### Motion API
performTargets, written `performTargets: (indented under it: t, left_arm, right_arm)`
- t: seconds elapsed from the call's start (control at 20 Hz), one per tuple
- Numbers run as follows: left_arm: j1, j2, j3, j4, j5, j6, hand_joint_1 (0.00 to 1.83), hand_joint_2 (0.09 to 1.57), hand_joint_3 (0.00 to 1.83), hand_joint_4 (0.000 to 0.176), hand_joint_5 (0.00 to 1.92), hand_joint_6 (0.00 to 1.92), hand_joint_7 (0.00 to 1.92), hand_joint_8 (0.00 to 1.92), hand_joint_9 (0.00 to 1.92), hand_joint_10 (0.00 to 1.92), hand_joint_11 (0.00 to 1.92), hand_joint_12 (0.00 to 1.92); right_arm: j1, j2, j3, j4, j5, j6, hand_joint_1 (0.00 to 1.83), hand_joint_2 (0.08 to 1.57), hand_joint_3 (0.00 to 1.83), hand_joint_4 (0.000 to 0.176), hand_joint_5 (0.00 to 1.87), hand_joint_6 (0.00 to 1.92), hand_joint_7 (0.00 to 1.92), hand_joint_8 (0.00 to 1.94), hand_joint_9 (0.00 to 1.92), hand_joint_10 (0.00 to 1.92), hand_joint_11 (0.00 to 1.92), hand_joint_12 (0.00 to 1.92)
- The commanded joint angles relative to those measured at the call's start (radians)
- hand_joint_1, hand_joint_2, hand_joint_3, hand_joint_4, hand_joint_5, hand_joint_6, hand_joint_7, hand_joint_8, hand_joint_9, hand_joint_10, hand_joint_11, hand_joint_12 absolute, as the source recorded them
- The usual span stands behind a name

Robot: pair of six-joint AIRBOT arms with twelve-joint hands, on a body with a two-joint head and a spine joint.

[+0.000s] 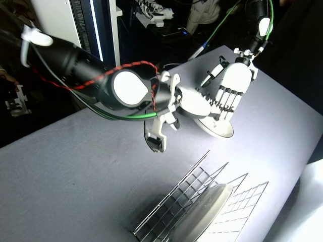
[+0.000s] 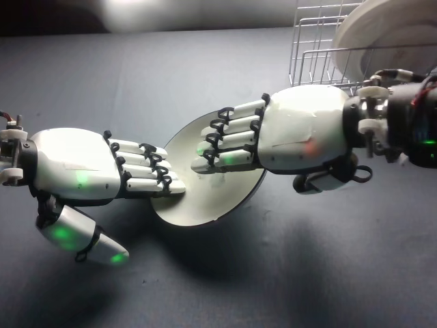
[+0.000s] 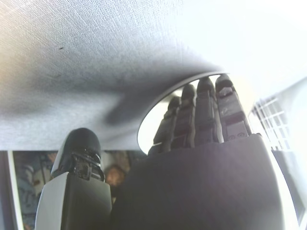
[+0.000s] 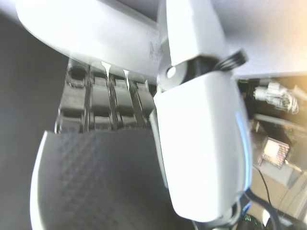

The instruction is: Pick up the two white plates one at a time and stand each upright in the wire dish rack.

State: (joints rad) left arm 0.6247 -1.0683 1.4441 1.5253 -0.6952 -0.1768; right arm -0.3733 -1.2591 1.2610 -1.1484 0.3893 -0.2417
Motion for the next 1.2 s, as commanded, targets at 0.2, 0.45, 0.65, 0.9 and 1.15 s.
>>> performTargets:
  t: [0.2, 0.45, 0.65, 0.9, 1.15]
  left_arm:
    - [0.014, -0.014, -0.001, 0.041, -0.003, -0.009, 0.00, 1.20, 0.00, 0.000, 0.00, 0.00, 0.00, 0.00, 0.00, 0.00, 0.00, 0.00]
    - [0.012, -0.016, 0.006, 0.041, -0.007, -0.009, 0.00, 1.19, 0.00, 0.000, 0.01, 0.00, 0.00, 0.00, 0.00, 0.00, 0.00, 0.00]
    - [0.012, -0.016, 0.007, 0.041, -0.009, -0.009, 0.00, 1.20, 0.00, 0.000, 0.01, 0.00, 0.00, 0.00, 0.00, 0.00, 0.00, 0.00]
    - [0.012, -0.016, 0.010, 0.040, -0.010, -0.015, 0.00, 1.20, 0.00, 0.000, 0.01, 0.00, 0.00, 0.00, 0.00, 0.00, 0.00, 0.00]
    - [0.013, -0.016, 0.010, 0.040, -0.011, -0.015, 0.00, 1.20, 0.00, 0.000, 0.01, 0.00, 0.00, 0.00, 0.00, 0.00, 0.00, 0.00]
  right_arm:
    - [-0.009, -0.060, 0.067, 0.035, 0.054, -0.004, 1.39, 1.00, 0.00, 0.000, 0.00, 0.00, 0.00, 0.00, 0.01, 0.00, 0.00, 0.57]
    - [-0.012, -0.120, 0.129, 0.062, 0.054, -0.004, 1.45, 1.00, 0.00, 0.000, 0.01, 0.00, 0.02, 0.00, 0.08, 0.01, 0.00, 0.78]
    - [-0.012, -0.129, 0.130, 0.063, 0.055, -0.004, 1.47, 1.01, 0.00, 0.000, 0.06, 0.01, 0.07, 0.01, 0.13, 0.01, 0.00, 0.93]
    - [-0.010, -0.129, 0.130, 0.063, 0.055, -0.004, 1.38, 1.10, 0.00, 0.000, 0.90, 0.87, 0.97, 0.63, 0.86, 0.95, 0.64, 0.85]
    - [-0.011, -0.129, 0.130, 0.063, 0.056, -0.004, 1.47, 1.09, 0.00, 0.000, 0.95, 0.98, 1.03, 0.85, 0.99, 0.93, 0.76, 1.33]
